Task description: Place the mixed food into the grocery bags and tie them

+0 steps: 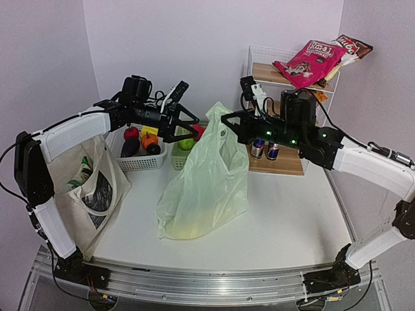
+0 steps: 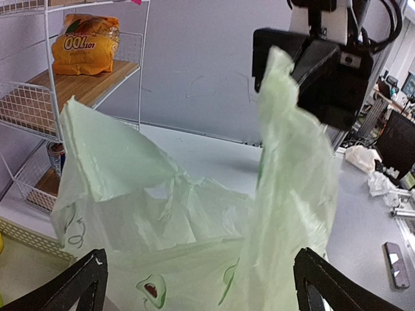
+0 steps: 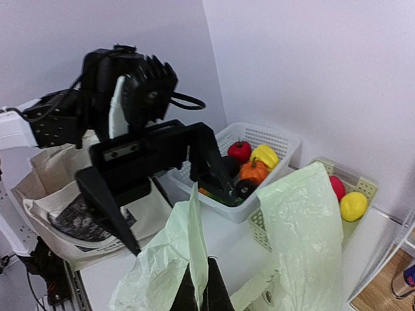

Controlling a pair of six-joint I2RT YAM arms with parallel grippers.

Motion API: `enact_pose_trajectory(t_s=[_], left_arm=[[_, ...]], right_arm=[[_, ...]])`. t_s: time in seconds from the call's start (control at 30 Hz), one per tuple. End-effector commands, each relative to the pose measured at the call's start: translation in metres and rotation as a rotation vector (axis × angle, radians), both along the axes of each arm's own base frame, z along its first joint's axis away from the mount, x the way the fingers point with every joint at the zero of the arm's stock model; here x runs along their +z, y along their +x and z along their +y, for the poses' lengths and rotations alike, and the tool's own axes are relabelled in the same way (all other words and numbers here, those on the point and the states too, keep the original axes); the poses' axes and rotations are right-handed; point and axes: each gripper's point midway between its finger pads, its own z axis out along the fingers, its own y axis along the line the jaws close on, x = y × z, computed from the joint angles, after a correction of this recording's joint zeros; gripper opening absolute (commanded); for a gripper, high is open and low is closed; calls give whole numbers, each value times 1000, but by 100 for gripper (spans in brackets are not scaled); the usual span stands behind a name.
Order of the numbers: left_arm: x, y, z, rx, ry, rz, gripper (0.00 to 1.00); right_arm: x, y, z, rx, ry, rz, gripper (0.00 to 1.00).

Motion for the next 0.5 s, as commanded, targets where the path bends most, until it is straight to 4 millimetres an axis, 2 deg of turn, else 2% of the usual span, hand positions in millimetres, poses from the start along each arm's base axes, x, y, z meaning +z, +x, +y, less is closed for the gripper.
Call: enact_pose_trajectory(t_s=[0.0,0.1,0.27,0.47], left_arm=[[23,12,-12,39,-48,15,100],[22,20,-16,72,-57,24,99],[28,43,-19,181,-81,-12,99],[26,41,-31,147,-88,-39,98]], right_arm=[[-20,28,-11,-136,-57,0,0],[-25,33,-8,-146,-65,5,0],[-34,27,-2,-98,-56,24,0],[-33,25,-1,-86,-45,20,0]])
